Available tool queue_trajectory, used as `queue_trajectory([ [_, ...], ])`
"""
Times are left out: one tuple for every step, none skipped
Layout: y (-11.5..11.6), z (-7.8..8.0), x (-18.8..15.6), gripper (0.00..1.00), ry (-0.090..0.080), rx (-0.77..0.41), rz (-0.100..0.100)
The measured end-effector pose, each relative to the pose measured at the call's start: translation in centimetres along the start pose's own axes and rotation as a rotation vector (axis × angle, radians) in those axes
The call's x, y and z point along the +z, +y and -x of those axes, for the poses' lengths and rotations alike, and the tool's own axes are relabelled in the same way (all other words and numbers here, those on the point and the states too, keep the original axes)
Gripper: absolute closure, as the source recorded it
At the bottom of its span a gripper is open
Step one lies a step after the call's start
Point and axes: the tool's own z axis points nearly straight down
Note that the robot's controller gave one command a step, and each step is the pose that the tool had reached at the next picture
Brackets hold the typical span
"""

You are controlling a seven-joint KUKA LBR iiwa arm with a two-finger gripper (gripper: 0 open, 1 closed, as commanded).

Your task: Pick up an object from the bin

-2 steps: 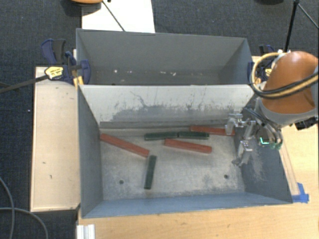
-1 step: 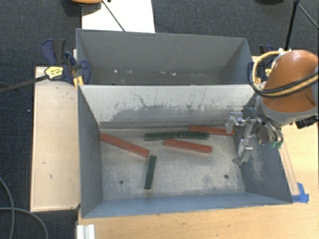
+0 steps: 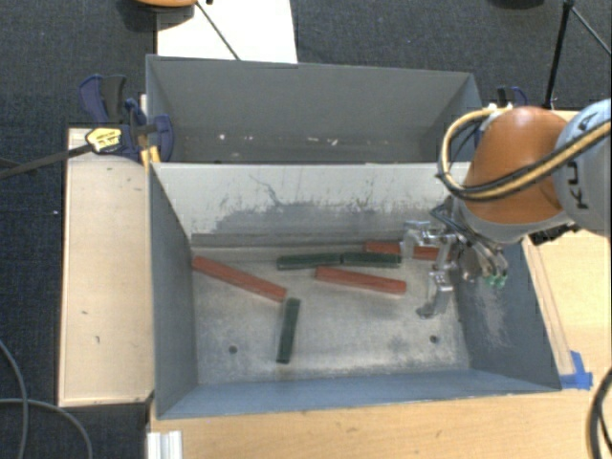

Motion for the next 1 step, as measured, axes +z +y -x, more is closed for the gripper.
queue_trajectory([
  [0.37,1.4,5.96,0.0,-0.001,0.007,0.003],
])
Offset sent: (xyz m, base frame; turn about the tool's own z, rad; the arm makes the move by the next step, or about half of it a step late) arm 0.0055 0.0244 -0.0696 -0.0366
